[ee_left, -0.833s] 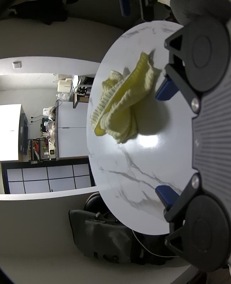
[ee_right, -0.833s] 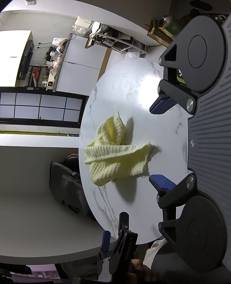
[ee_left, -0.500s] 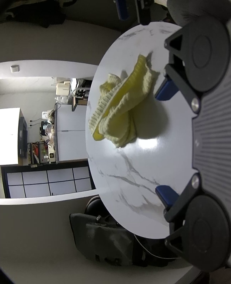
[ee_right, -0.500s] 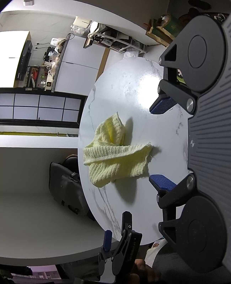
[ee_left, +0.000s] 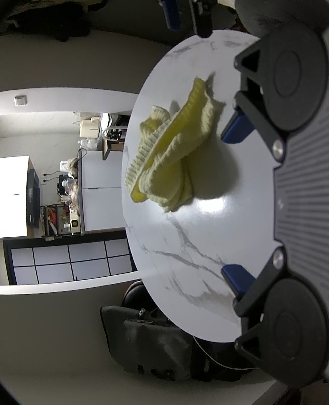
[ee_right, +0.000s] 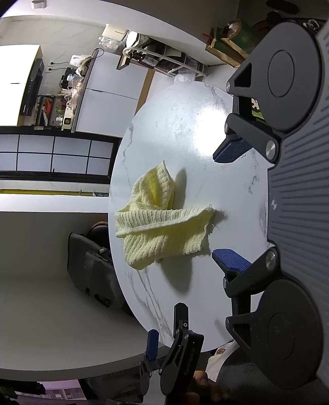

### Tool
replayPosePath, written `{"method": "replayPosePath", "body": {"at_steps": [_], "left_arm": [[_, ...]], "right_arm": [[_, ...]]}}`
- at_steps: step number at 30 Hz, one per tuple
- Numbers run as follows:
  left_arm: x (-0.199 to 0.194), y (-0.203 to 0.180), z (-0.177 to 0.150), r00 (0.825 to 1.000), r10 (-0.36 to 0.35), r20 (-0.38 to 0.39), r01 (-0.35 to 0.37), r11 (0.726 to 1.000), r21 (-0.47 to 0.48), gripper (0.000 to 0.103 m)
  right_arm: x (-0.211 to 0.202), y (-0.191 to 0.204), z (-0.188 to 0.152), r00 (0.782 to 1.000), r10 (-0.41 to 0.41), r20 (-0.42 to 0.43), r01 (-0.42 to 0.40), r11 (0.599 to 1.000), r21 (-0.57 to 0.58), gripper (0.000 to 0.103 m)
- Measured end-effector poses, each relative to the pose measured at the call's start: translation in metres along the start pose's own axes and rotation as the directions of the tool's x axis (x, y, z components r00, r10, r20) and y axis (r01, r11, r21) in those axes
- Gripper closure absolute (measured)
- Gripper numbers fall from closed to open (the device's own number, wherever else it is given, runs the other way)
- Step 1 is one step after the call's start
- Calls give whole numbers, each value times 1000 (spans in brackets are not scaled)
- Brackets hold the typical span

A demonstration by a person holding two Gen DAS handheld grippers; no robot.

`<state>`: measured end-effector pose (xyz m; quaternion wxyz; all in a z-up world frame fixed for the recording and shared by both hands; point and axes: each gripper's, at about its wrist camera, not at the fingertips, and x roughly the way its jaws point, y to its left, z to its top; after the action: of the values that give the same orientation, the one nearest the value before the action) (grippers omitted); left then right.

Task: Fold towel
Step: 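Move both grippers toward the crumpled pale yellow towel on the table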

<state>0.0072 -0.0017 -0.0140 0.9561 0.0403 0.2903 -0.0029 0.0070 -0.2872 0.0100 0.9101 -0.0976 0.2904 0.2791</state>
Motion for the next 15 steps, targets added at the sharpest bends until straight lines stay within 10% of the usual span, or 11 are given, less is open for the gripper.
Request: {"method": "replayPosePath", "body": {"at_steps": [15], "left_arm": [[-1, -7, -3, 999, -40, 19, 39, 999, 38, 0]], "right_arm": [[7, -2, -1, 1000, 19, -7, -19, 999, 32, 24]]}}
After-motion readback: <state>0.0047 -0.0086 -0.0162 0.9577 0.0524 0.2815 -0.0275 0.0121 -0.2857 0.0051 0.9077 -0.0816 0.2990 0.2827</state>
